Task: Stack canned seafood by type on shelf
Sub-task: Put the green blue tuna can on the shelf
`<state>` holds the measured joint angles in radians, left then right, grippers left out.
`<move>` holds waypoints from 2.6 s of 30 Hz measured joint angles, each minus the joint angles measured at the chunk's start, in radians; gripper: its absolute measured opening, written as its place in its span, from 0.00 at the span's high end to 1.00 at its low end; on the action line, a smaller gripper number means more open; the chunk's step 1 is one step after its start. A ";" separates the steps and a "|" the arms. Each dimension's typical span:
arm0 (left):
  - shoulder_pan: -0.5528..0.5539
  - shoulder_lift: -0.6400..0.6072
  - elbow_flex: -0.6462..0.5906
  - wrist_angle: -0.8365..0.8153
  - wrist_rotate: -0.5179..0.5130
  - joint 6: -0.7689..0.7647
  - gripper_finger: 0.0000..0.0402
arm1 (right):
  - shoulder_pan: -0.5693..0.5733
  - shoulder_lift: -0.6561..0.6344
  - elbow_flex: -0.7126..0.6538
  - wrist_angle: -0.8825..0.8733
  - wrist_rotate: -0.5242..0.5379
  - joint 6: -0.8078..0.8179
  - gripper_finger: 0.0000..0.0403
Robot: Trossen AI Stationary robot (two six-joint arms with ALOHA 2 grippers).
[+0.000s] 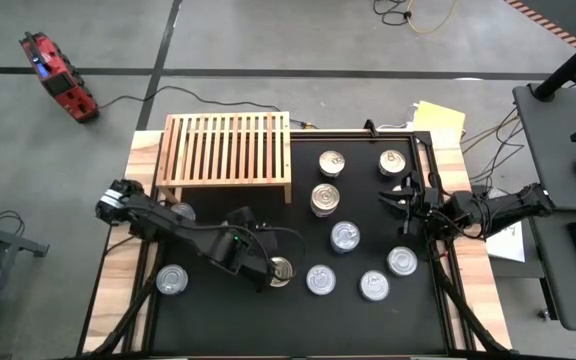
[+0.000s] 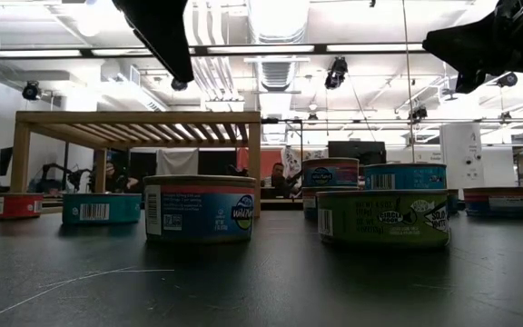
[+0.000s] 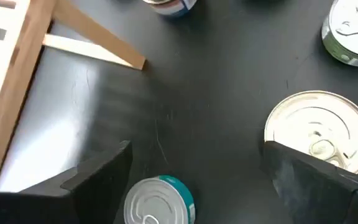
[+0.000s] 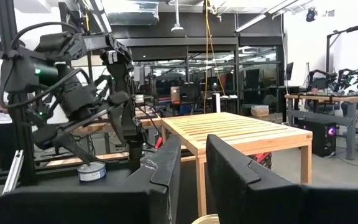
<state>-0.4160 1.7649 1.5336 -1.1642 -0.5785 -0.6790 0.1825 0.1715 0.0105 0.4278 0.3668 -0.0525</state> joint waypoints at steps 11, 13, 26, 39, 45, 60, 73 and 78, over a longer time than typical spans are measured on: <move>0.004 -0.006 -0.011 -0.017 0.069 -0.065 0.14 | 0.000 0.000 0.000 0.000 0.000 0.000 0.77; 0.008 -0.010 -0.011 -0.016 0.083 -0.069 0.14 | 0.000 0.000 0.000 0.000 0.000 0.000 0.76; -0.020 -0.079 -0.103 -0.232 0.030 -0.073 0.15 | 0.001 0.066 0.062 0.015 -0.067 0.036 0.83; -0.048 -0.317 -0.410 0.125 0.197 -0.174 0.62 | 0.000 0.320 0.308 -0.267 -0.069 0.019 0.92; -0.047 -0.276 -0.481 0.125 0.194 -0.177 0.97 | 0.000 0.352 0.369 -0.403 -0.018 0.072 0.92; -0.048 -0.162 -0.483 0.126 0.038 -0.166 0.99 | 0.000 0.347 0.357 -0.396 0.001 0.049 0.92; -0.085 -0.154 -0.483 0.152 0.038 -0.134 1.00 | 0.000 0.348 0.346 -0.398 0.001 0.051 0.92; -0.085 -0.178 -0.506 0.209 -0.008 -0.095 1.00 | 0.000 0.348 0.345 -0.397 0.001 0.050 0.92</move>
<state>-0.5011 1.5866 1.0273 -0.9548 -0.5866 -0.7736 0.1829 0.5194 0.3557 0.0304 0.3676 -0.0024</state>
